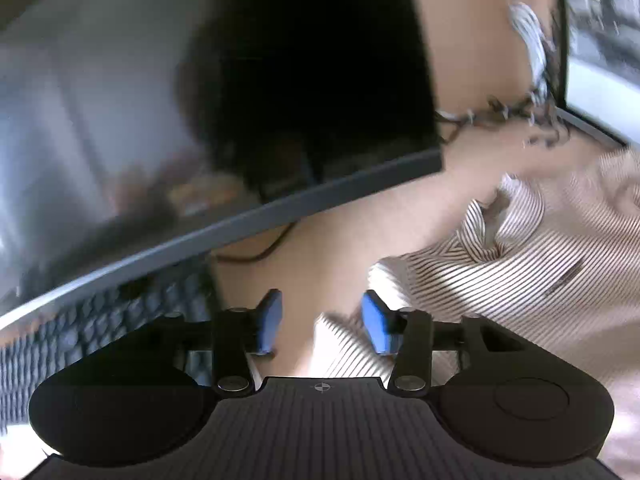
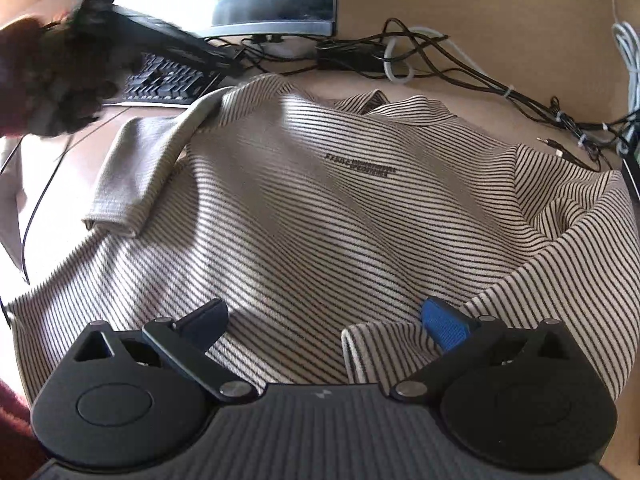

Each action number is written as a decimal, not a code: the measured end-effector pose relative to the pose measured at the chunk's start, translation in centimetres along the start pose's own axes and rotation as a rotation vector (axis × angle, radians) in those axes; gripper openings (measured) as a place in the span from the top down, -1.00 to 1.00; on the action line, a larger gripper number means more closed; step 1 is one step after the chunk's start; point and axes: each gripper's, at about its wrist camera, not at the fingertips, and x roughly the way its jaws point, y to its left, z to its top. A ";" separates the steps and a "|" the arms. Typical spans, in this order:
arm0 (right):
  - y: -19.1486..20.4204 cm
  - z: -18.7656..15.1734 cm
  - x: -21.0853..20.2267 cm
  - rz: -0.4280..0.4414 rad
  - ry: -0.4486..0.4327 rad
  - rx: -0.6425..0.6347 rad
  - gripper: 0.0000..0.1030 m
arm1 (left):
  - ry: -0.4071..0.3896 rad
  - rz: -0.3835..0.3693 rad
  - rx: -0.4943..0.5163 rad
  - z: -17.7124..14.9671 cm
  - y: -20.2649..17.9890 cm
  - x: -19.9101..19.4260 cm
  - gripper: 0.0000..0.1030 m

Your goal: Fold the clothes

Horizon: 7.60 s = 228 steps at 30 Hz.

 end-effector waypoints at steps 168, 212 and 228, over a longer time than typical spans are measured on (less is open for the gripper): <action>-3.6 -0.5 -4.6 -0.253 -0.292 0.412 -1.00 | -0.153 -0.466 -0.279 11.0 -9.3 -1.5 0.86; -8.3 5.8 4.3 -0.334 -0.095 0.140 0.82 | 0.047 -0.317 -0.236 1.0 -4.6 -0.9 -0.73; -7.0 6.9 4.1 -0.227 -0.129 0.195 0.03 | 0.119 -0.362 -0.212 2.7 -5.9 7.9 -0.76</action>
